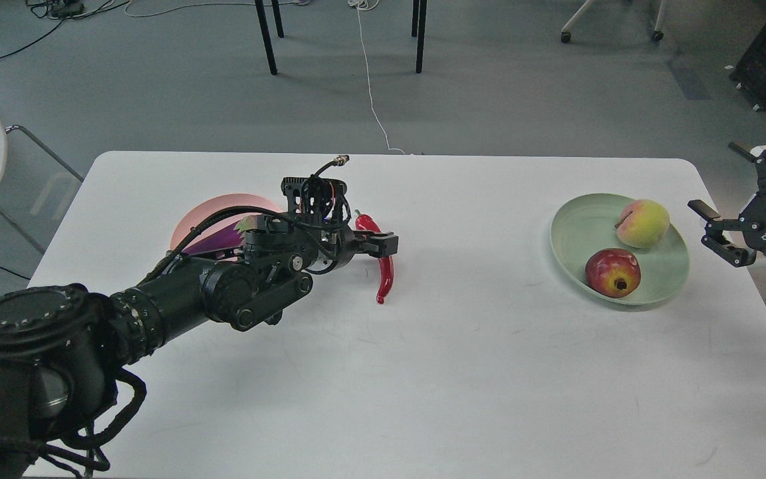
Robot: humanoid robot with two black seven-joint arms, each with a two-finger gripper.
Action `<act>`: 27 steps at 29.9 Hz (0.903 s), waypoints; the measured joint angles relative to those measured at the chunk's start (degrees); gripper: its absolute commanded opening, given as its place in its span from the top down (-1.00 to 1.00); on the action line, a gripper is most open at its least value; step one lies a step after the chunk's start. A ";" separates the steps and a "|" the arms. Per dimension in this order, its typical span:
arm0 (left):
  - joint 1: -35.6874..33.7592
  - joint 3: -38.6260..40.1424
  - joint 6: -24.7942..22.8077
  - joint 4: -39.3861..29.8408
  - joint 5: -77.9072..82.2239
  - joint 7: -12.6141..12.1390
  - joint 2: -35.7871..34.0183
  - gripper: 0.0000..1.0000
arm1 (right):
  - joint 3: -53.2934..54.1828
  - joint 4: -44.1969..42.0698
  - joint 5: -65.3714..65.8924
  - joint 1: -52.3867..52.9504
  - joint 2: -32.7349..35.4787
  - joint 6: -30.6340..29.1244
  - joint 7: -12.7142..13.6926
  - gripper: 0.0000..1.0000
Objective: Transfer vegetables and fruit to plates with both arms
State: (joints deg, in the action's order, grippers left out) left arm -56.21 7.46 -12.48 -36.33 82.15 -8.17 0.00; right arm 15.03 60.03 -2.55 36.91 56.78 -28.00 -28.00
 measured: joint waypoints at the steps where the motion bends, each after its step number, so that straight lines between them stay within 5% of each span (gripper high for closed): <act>1: 0.07 0.00 0.00 -0.29 -0.02 -0.05 0.00 -0.96 | 0.00 0.00 0.00 0.00 0.00 0.00 0.00 -0.94; 19: 2.12 -3.27 0.15 -1.67 0.51 -0.42 0.00 -0.85 | 0.10 0.00 0.00 -0.48 0.00 0.00 0.00 -0.94; 22: 2.30 -3.35 0.15 -1.66 0.79 -0.42 0.00 -0.49 | 0.10 0.00 0.00 -0.59 0.00 0.00 0.00 -0.94; 25: 2.33 -3.46 0.15 -1.54 0.91 -0.42 -0.03 0.35 | 0.10 0.00 0.00 -0.61 0.00 0.00 0.00 -0.94; 27: 2.33 -3.68 0.15 -1.48 0.98 -0.47 -0.04 0.55 | 0.08 0.00 0.00 -0.61 0.00 0.00 0.00 -0.94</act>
State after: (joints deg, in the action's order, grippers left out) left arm -53.88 3.79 -12.33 -37.81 83.12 -8.64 -0.04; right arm 15.11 60.03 -2.55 36.30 56.78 -28.00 -28.00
